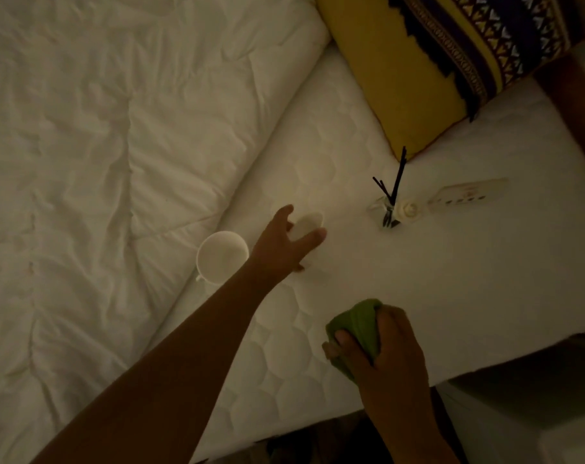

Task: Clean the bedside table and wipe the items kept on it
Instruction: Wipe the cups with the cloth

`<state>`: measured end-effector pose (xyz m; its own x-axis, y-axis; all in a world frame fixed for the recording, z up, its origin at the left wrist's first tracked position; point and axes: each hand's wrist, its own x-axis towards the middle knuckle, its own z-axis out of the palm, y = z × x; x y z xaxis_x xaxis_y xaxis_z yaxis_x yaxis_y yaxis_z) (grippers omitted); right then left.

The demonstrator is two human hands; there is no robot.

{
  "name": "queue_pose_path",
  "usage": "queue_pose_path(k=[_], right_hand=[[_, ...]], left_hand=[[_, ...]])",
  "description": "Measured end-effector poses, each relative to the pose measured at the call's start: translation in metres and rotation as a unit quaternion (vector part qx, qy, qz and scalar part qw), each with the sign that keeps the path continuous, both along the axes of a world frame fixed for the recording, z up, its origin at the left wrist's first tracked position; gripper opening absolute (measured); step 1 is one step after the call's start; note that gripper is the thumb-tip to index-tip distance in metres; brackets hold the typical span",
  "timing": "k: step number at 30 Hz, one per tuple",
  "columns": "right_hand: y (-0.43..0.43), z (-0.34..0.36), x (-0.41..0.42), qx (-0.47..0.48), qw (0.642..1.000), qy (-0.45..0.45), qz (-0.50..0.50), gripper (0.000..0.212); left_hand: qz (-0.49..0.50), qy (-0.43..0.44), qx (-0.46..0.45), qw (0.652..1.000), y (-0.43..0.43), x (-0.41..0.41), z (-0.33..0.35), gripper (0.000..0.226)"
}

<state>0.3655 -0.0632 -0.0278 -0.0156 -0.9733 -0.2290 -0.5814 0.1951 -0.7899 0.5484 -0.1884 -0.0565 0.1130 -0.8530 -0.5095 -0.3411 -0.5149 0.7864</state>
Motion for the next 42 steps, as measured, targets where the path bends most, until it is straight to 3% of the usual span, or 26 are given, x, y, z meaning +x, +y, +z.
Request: queue_pose_path(k=[3,7,13,17,21,23,25,29,31,32,34,37,39,42], right_hand=[[-0.009,0.011,0.009,-0.069,0.997,0.026,-0.006,0.042],[-0.019,0.020,0.032,-0.104,0.994,-0.006,-0.015,0.042],[-0.018,0.024,0.065,-0.101,0.993,-0.053,-0.015,0.049],[-0.024,0.027,0.064,-0.113,0.992,-0.047,-0.004,0.034],[-0.043,0.038,0.067,0.018,0.985,-0.133,-0.106,0.035],[-0.055,0.043,0.064,0.133,0.956,-0.213,-0.153,0.029],[-0.062,0.047,0.060,0.249,0.903,-0.312,-0.159,0.030],[-0.060,0.052,0.059,0.448,0.729,-0.497,-0.147,0.044],[-0.051,0.052,0.061,0.466,0.657,-0.569,-0.163,0.068],[-0.046,0.051,0.060,0.459,0.639,-0.592,-0.177,0.079],[-0.039,0.051,0.057,0.435,0.622,-0.627,-0.177,0.081],[-0.044,0.054,0.048,0.416,0.649,-0.610,-0.183,0.081],[-0.050,0.056,0.042,0.430,0.702,-0.534,-0.193,0.061],[-0.053,0.062,0.044,0.293,0.888,-0.318,-0.156,0.043]], left_hand=[[0.056,0.141,0.078,0.985,0.022,0.005,0.013,0.071],[0.079,0.211,0.078,0.971,0.054,-0.002,0.031,0.048],[0.093,0.119,0.023,0.988,0.078,-0.007,0.048,0.039],[0.063,0.109,-0.017,0.992,0.077,-0.003,0.062,0.038],[0.011,0.103,-0.046,0.994,0.075,0.005,0.076,0.043],[0.003,0.114,-0.037,0.993,0.082,0.009,0.082,0.041],[0.009,0.148,-0.033,0.988,0.091,0.012,0.085,0.050],[0.020,0.224,-0.066,0.972,0.096,0.020,0.092,0.064],[0.025,0.244,-0.080,0.966,0.095,0.021,0.096,0.065],[0.026,0.246,-0.083,0.965,0.095,0.020,0.098,0.063],[0.012,0.241,-0.074,0.968,0.092,0.018,0.098,0.060],[-0.028,0.245,-0.024,0.969,0.084,0.013,0.096,0.058],[-0.066,0.221,0.003,0.973,0.078,0.010,0.095,0.054],[-0.048,0.186,0.016,0.981,0.077,0.005,0.091,0.045]])
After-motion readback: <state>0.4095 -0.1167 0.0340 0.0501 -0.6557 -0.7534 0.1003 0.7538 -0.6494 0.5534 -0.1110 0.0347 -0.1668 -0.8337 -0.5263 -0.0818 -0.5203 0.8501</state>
